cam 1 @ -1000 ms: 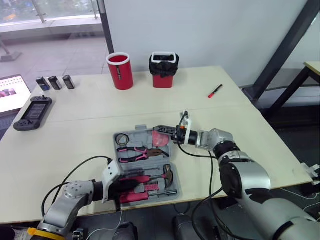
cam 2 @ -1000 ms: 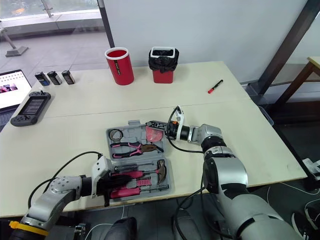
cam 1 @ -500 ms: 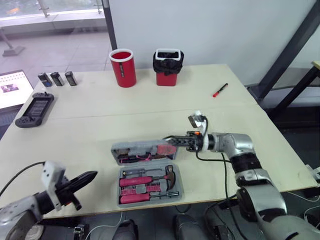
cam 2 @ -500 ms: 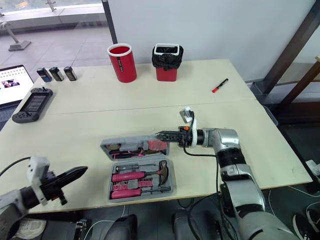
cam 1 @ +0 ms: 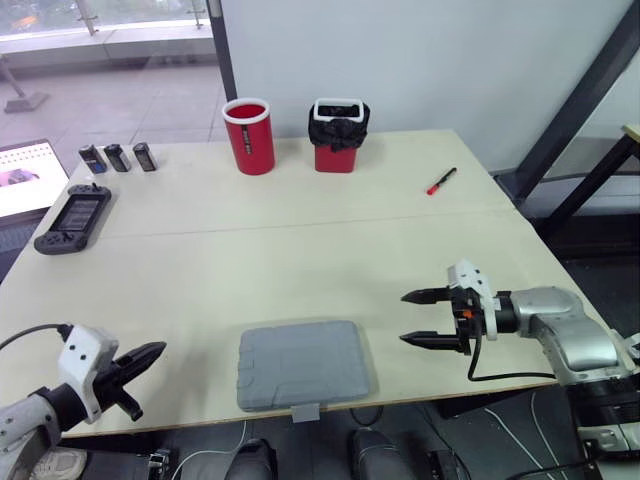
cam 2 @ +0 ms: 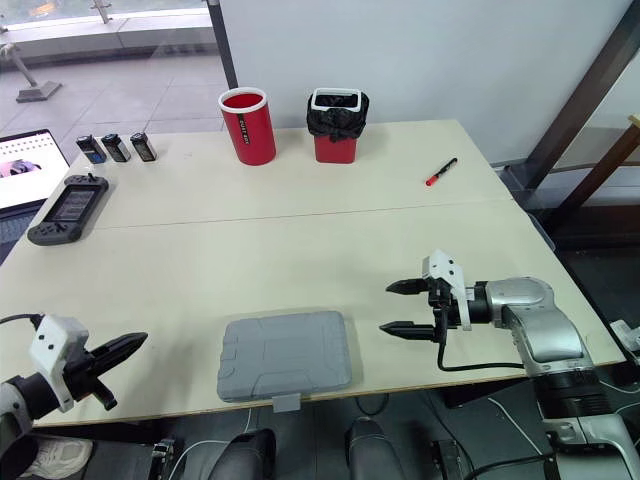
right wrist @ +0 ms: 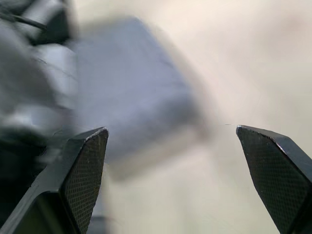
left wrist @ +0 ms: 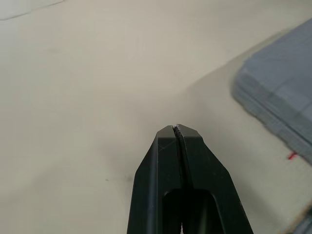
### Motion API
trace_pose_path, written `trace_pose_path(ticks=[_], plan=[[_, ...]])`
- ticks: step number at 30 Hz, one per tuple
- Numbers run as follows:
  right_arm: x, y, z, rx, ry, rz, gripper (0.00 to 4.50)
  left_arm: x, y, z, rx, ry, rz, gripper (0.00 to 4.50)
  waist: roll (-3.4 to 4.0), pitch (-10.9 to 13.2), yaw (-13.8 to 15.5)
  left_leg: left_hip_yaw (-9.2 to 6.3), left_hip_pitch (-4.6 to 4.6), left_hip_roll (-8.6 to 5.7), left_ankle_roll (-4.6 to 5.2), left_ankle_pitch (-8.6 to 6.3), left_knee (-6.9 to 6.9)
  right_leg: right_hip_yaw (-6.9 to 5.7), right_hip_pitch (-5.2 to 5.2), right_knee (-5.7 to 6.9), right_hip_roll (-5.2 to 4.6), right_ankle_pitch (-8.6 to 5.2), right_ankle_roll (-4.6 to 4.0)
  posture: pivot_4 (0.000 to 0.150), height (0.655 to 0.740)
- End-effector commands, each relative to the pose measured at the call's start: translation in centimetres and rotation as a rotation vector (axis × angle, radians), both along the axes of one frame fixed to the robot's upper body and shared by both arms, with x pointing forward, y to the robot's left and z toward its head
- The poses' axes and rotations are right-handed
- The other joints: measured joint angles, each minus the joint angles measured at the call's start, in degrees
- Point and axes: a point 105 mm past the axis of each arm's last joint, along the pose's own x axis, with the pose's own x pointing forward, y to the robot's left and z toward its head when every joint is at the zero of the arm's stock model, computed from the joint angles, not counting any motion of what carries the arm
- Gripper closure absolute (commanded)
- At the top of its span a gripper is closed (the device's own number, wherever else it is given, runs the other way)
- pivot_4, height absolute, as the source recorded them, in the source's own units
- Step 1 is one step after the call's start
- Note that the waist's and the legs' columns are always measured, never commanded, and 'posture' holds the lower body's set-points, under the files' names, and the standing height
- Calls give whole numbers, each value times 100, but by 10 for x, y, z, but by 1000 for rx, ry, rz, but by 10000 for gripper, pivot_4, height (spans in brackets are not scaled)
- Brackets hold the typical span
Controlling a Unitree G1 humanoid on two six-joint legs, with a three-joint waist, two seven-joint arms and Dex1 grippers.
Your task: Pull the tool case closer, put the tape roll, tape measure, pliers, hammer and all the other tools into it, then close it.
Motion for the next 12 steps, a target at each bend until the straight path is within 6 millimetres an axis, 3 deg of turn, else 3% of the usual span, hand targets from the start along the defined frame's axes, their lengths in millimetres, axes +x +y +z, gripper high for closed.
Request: trace_pose_path(ticks=[1, 6, 12], plan=[[5, -18, 8, -49, -126, -106, 611, 3, -1, 4, 54, -7, -48, 45000, -2, 0, 21, -1, 0, 2, 0, -1, -5, 0, -3, 0, 3, -1, 7, 1500, 7400], [6, -25, 12, -7, -204, -172, 611, 19, 0, 12, 80, -50, -29, 45000, -3, 0, 19, -6, 0, 6, 4, -3, -13, -2, -7, 10, 10, -10, 50, 1500, 7400], [5, -20, 14, 17, -238, -183, 611, 21, 17, 21, 138, -59, -5, 45000, -3, 0, -12, -5, 8, 7, 4, -3, -2, 1, -1, 12, 11, 2, 52, 1500, 7400]])
